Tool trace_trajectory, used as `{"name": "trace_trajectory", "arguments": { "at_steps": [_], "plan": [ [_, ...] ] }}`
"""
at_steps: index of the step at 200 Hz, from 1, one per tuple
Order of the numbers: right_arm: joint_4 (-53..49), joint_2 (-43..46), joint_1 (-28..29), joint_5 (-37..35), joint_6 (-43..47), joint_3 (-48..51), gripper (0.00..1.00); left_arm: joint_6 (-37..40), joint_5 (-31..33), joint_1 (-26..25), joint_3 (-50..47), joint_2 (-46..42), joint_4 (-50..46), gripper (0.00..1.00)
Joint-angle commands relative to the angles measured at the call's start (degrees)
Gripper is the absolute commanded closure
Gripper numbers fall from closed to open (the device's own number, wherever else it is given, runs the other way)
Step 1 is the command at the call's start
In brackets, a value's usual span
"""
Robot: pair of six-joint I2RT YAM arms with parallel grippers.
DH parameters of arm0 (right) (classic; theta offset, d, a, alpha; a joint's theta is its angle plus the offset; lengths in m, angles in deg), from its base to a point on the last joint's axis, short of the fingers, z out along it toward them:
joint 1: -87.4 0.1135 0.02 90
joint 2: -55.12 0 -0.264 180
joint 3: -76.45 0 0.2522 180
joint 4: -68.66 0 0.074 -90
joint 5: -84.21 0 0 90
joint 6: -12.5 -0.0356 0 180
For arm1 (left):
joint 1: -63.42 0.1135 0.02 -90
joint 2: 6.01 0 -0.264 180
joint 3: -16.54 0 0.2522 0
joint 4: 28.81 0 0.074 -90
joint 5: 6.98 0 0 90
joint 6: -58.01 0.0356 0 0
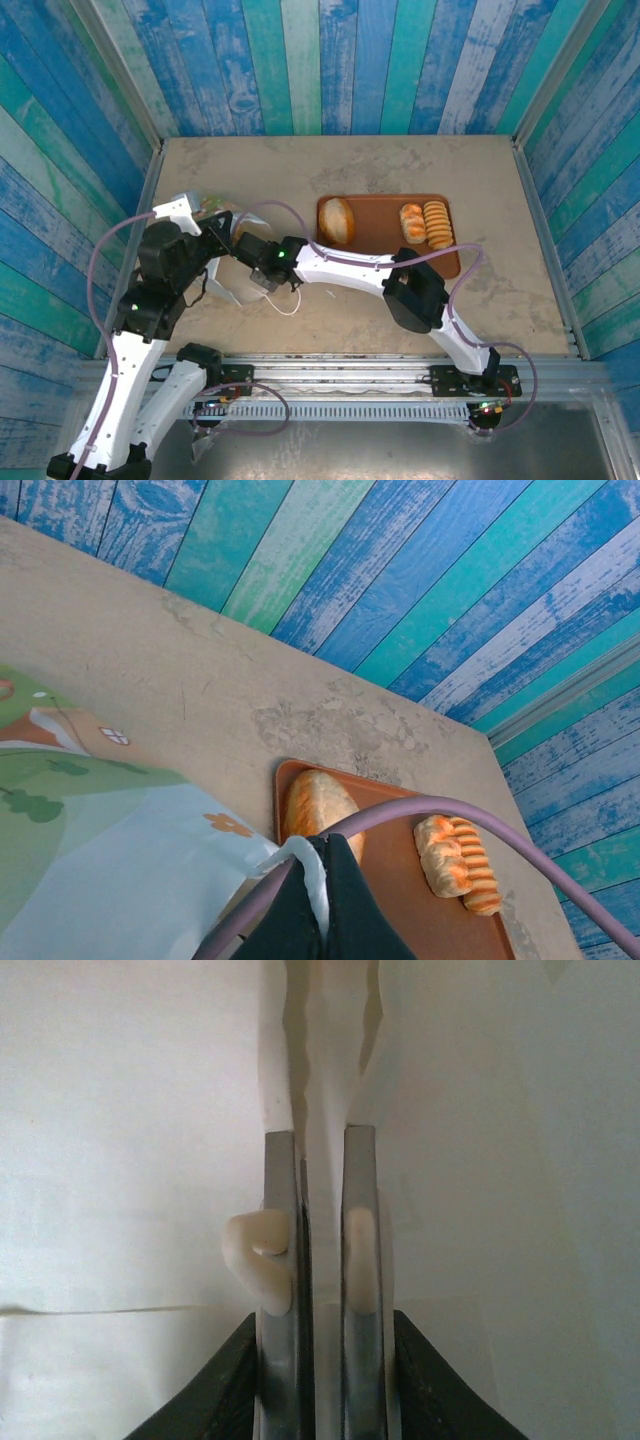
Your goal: Take the fake bread out of the paper bag
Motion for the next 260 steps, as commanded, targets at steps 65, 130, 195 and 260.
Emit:
{"name": "trace_trajectory", "arguments": {
  "at_steps": [65,130,195,260],
  "plan": [
    [5.48,12.07,0.38,2.71,-4.26,8.16,0.79,-0.88,1.44,-0.05,-1.21,-0.38,1.71,1.00],
    [5.56,18.45,-0.41,20.38,-7.66,14.64,0.74,-1.29,1.38,-0.07,-1.81,-0.63,2.40,1.00],
    [1.06,15.62,-0.04,6.46,3.63,11.92,0.51,-1.30,0.54,-0.04,-1.87,-0.11,3.38,1.00],
    [0.34,8.43,0.83,3.34,11.05,5.28,0.48,-1.50,0.11,-0.06,-2.30,-0.46,3.78,1.00]
  ]
}}
